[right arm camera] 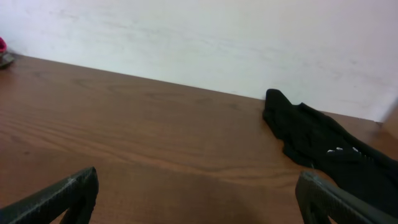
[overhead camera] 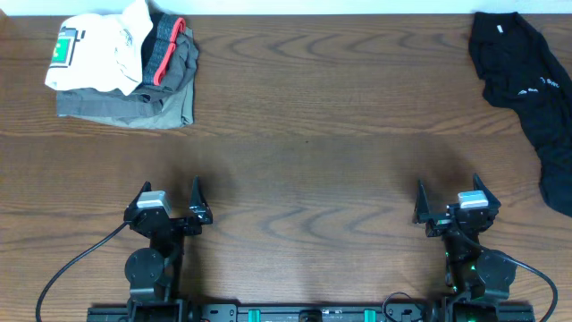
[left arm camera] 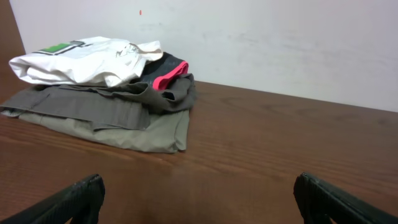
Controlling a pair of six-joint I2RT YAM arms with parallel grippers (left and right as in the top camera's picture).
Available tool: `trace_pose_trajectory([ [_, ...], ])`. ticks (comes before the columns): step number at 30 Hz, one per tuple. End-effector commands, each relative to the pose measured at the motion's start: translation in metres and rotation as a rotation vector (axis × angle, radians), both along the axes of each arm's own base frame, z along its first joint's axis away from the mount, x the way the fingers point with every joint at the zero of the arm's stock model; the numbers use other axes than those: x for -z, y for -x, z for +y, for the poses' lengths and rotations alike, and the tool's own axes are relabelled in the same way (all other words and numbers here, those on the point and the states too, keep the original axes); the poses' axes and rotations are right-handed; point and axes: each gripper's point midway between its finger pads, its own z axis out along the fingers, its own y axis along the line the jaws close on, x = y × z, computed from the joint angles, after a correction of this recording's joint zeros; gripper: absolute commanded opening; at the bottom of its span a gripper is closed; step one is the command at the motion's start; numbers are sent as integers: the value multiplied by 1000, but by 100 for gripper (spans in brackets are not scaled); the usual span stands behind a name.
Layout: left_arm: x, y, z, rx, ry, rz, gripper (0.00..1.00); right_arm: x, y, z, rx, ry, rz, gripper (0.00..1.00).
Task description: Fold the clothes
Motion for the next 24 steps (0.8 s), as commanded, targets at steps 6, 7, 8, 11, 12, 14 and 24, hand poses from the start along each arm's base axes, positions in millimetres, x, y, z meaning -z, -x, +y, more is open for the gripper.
trace_pose_trajectory([
  [6, 8, 1, -9, 52, -4, 25, 98, -21, 1, 10, -61, 5, -89, 99],
  [7, 5, 1, -12, 70, -2, 14, 98, -28, 2, 12, -76, 5, -116, 99],
  [8, 1, 1, -16, 90, -1, 3, 98, -34, 2, 12, -76, -10, -138, 99],
  [11, -18, 3, -20, 114, 0, -24, 98, -62, 6, 12, -74, -92, -205, 99],
  [12, -23, 3, -20, 114, 0, -28, 98, -70, 7, 12, -75, -98, -217, 99],
  [14, -39, 3, -19, 113, -1, -26, 98, -88, 9, 12, -75, -97, -230, 99],
  [24, -100, -32, -31, 184, 28, 207, 98, -155, -49, 16, -134, -117, -61, 99],
])
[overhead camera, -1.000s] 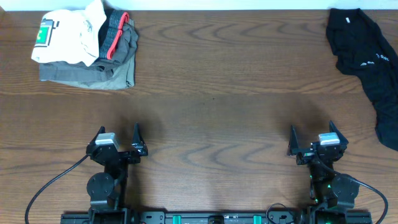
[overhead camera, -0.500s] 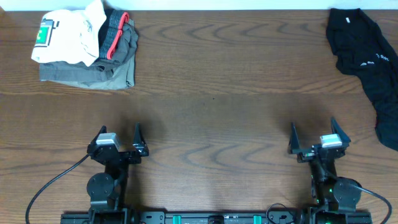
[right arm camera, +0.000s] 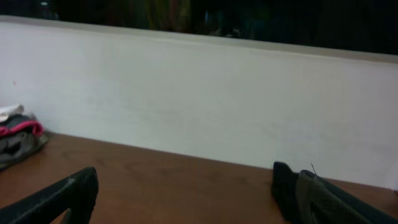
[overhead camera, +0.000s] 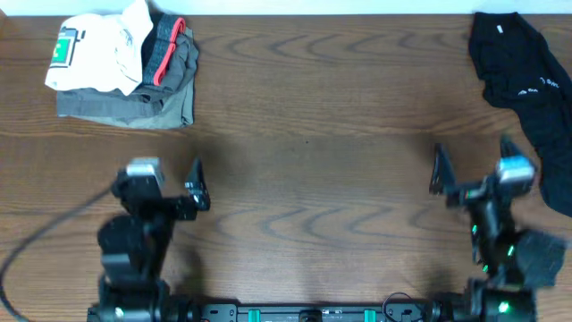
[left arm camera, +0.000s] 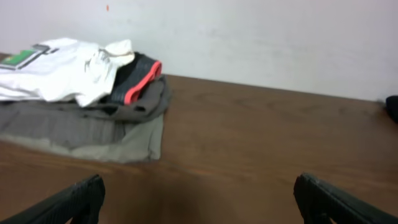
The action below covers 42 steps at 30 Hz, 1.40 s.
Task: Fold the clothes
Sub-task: 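Reach the right gripper to the black T-shirt and grasp its edge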
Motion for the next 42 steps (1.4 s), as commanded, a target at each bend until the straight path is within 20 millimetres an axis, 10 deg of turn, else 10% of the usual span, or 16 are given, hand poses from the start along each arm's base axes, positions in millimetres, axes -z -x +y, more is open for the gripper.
trace_pose_trajectory([
  [1, -22, -18, -13, 80, 12, 67, 98, -11, -32, 7, -68, -25, 98, 99],
  [13, 7, -102, -18, 104, 58, 625, 98, 17, -168, 0, -120, -123, 647, 99],
  [20, 59, -132, -70, 377, 89, 828, 98, 53, -221, -22, -62, -109, 683, 99],
  [30, 107, -140, -113, 512, 153, 919, 98, 149, -245, -153, 400, -176, 802, 93],
  [42, 106, -143, -114, 517, 141, 900, 99, 235, -242, -221, 514, -236, 886, 75],
])
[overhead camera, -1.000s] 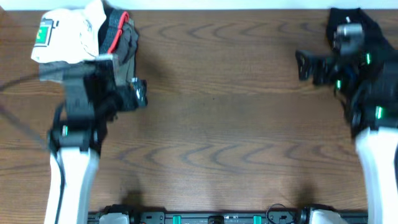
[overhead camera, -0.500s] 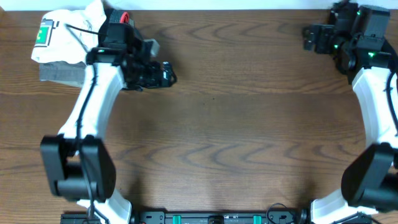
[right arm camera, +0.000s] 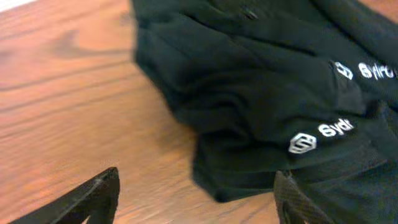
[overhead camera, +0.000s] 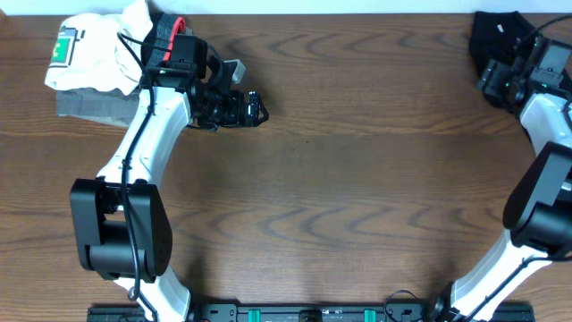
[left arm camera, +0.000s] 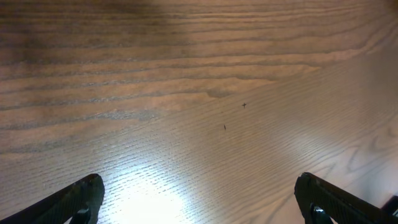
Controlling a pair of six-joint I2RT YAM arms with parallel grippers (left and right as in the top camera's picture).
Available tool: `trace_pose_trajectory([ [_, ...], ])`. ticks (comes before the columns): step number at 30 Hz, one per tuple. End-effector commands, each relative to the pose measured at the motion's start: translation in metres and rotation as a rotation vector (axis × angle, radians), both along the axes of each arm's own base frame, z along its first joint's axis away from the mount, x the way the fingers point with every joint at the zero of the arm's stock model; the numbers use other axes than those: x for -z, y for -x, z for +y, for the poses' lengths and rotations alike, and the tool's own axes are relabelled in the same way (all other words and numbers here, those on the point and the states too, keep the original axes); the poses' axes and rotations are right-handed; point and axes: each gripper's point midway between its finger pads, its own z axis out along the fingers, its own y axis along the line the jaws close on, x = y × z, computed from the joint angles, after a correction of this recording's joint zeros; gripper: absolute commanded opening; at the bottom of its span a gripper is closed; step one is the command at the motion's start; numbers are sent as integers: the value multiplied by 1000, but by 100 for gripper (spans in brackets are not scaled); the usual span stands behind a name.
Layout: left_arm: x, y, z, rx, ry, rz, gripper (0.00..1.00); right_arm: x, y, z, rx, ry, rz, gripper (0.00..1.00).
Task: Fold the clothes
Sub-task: 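Reach the right gripper to the black T-shirt and grasp its edge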
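A crumpled black garment (overhead camera: 497, 29) with white logos (right arm camera: 323, 134) lies at the far right corner, much of it hidden under my right arm. My right gripper (overhead camera: 490, 79) hangs open (right arm camera: 196, 199) over its left edge, one finger above wood and the other above cloth. A folded pile sits at the far left: a white shirt (overhead camera: 89, 49) and a red-trimmed dark piece (overhead camera: 165, 40) on a grey garment (overhead camera: 85, 105). My left gripper (overhead camera: 257, 107) is open (left arm camera: 199, 205) just right of the pile, above bare wood.
The wooden table (overhead camera: 357, 197) runs from the arm bases at the front edge to a white wall along the back. My left arm (overhead camera: 134, 152) stretches over the left side and my right arm (overhead camera: 545, 170) over the right edge.
Both arms have reached from the front of the table to the far side. The left gripper is now beside the folded pile, and the right one is over the black garment. Both are still open.
At first both grippers sat low at the front edge, open, facing the pile and the black garment from afar. Then they were raised and turned outward. Now each is at the far side, the left by the pile and the right above the black garment.
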Motion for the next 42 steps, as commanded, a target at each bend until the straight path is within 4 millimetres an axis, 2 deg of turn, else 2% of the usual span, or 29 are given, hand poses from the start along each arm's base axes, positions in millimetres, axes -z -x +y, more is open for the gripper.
trace_pose_trajectory([
  [1, -10, -4, -3, 19, 11, -35, 99, 7, 1, -21, 50, 4, 2, 74],
  [7, -10, -5, -3, 19, 12, -42, 100, 35, 7, -37, 100, -7, 33, 64],
  [13, -11, -6, -3, 19, 12, -44, 99, 62, 4, -40, 115, -22, 44, 56],
  [17, -11, -6, -3, 19, 12, -44, 95, 75, -2, -43, 125, -24, 25, 53],
  [19, -11, -6, -3, 19, 12, -44, 94, 82, -4, -42, 123, -27, 24, 44],
  [20, -11, -6, -3, 19, 12, -44, 93, 84, -4, -41, 125, -33, 25, 36],
  [21, -11, -6, -3, 19, 12, -44, 93, 86, -3, -40, 133, -42, 28, 22],
  [23, -11, -6, -3, 19, 12, -45, 90, 88, -2, -38, 145, -62, 33, 1],
  [26, -11, -6, -3, 19, 12, -46, 87, 86, -4, -25, 114, -119, 28, 1],
  [30, -9, -10, 2, 7, -19, -59, 80, 70, -8, 6, 18, -205, 18, 1],
  [33, -12, -13, 5, -1, -37, -80, 78, 48, -13, 43, -80, -261, 7, 1],
  [37, -21, -18, 8, -10, -37, -120, 78, 15, -15, 118, -247, -337, 13, 1],
  [42, -34, -21, 23, -46, -37, -150, 77, -6, -6, 219, -425, -369, 60, 1],
])
